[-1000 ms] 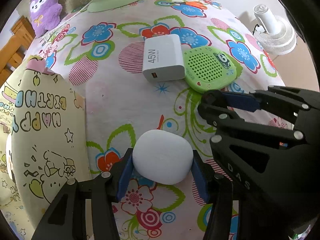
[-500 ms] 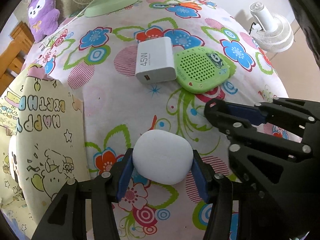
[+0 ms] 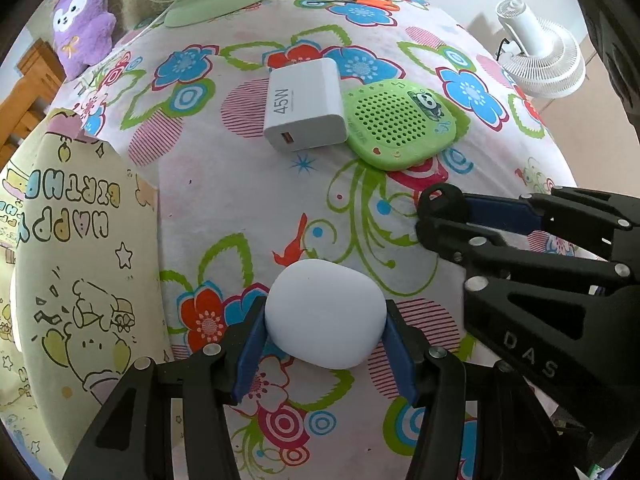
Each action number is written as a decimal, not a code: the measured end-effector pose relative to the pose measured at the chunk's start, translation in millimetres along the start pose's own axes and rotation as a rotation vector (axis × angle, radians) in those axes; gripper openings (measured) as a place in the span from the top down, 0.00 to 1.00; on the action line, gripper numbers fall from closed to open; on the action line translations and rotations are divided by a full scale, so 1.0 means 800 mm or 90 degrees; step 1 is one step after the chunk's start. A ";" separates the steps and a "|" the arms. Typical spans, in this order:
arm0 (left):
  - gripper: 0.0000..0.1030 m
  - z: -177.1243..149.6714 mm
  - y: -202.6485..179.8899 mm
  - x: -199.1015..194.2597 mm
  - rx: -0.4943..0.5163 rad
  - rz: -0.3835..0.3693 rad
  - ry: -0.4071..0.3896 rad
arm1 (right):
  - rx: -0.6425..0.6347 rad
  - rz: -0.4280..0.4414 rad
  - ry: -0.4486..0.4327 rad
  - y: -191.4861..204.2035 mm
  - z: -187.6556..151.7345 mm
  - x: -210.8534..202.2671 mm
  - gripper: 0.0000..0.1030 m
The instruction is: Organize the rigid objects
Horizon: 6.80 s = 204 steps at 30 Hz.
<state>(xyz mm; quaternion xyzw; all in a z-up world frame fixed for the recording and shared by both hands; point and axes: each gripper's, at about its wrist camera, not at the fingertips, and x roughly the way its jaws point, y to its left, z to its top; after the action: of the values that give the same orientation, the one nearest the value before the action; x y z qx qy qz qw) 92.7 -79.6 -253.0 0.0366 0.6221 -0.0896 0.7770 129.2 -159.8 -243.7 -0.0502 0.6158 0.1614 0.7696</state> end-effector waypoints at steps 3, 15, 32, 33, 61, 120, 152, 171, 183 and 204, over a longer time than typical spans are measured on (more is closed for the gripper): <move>0.45 -0.003 0.004 -0.001 -0.002 -0.002 -0.001 | -0.012 -0.022 -0.002 0.009 0.001 0.002 0.56; 0.45 -0.008 0.014 -0.011 0.000 -0.007 -0.006 | -0.027 -0.069 0.008 0.026 0.005 0.004 0.67; 0.45 -0.006 0.005 -0.077 0.042 -0.007 -0.054 | 0.016 -0.088 -0.028 0.030 0.002 -0.067 0.67; 0.45 -0.007 0.003 -0.083 0.045 -0.008 -0.058 | 0.017 -0.090 -0.030 0.031 0.002 -0.072 0.67; 0.45 -0.011 0.037 -0.178 0.070 0.009 -0.138 | 0.033 -0.122 -0.112 0.094 0.014 -0.169 0.67; 0.45 -0.057 0.265 -0.134 0.029 0.024 -0.066 | -0.020 -0.069 -0.051 0.300 0.078 -0.061 0.50; 0.12 -0.048 0.194 -0.134 0.047 0.025 -0.069 | 0.022 -0.120 -0.075 0.227 0.039 -0.101 0.23; 0.11 -0.018 0.112 -0.153 0.028 0.038 -0.084 | 0.020 -0.110 -0.092 0.140 0.032 -0.141 0.18; 0.10 -0.003 0.075 -0.158 0.026 0.041 -0.091 | 0.020 -0.103 -0.103 0.100 0.028 -0.158 0.18; 0.05 0.018 0.032 -0.160 0.017 0.057 -0.102 | 0.024 -0.084 -0.106 0.046 0.028 -0.169 0.14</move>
<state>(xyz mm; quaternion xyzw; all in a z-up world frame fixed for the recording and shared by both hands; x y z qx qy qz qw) 84.3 -45.0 -127.0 0.0676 0.5545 -0.0660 0.8268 113.3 -143.7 -103.6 -0.0622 0.5478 0.1025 0.8280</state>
